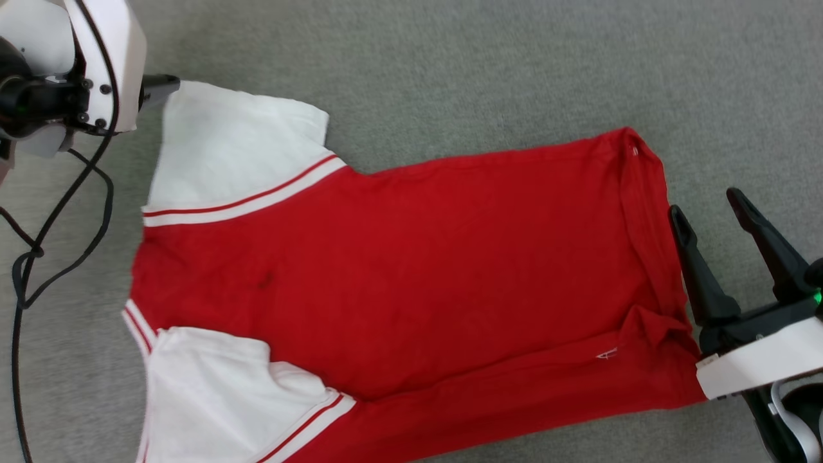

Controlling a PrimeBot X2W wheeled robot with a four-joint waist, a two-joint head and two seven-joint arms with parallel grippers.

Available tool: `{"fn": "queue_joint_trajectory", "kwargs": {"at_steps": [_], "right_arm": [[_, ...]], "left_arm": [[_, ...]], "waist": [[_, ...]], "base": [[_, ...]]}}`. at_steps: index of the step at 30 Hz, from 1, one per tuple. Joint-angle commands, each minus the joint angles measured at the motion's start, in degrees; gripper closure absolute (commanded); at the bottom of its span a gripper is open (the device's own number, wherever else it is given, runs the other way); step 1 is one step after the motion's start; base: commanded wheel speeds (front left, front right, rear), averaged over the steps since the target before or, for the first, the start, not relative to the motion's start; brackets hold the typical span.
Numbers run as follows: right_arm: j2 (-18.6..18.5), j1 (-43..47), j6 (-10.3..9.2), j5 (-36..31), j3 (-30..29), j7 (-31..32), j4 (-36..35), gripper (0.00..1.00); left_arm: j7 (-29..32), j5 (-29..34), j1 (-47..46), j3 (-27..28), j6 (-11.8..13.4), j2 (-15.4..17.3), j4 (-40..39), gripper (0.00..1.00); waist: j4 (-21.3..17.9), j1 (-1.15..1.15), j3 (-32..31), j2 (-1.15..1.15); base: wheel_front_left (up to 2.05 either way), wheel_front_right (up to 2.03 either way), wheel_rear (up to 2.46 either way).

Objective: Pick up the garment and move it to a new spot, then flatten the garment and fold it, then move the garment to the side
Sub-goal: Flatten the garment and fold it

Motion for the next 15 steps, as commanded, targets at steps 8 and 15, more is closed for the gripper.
{"fn": "queue_joint_trajectory", "kwargs": {"at_steps": [8,15], "right_arm": [[-0.68,-3.74,-0.02,-0.03,1.59,-0.97,1.72,0.00],[-1.62,-5.11,-0.02,0.26,1.26,-1.00,2.49,0.00]], "left_arm": [[3.13,2.76,-1.22,-3.46,-0.60,-2.04,6.23,0.00],[3.34,2.43,0.60,-5.00,-3.10,-3.40,8.93,1.00]], "waist": [[-3.52,-0.01,5.97,0.00],[-3.13,-0.01,5.72,0.00]], "base": [[0.00,0.00,0.00],[0.00,0.00,0.00]]}}
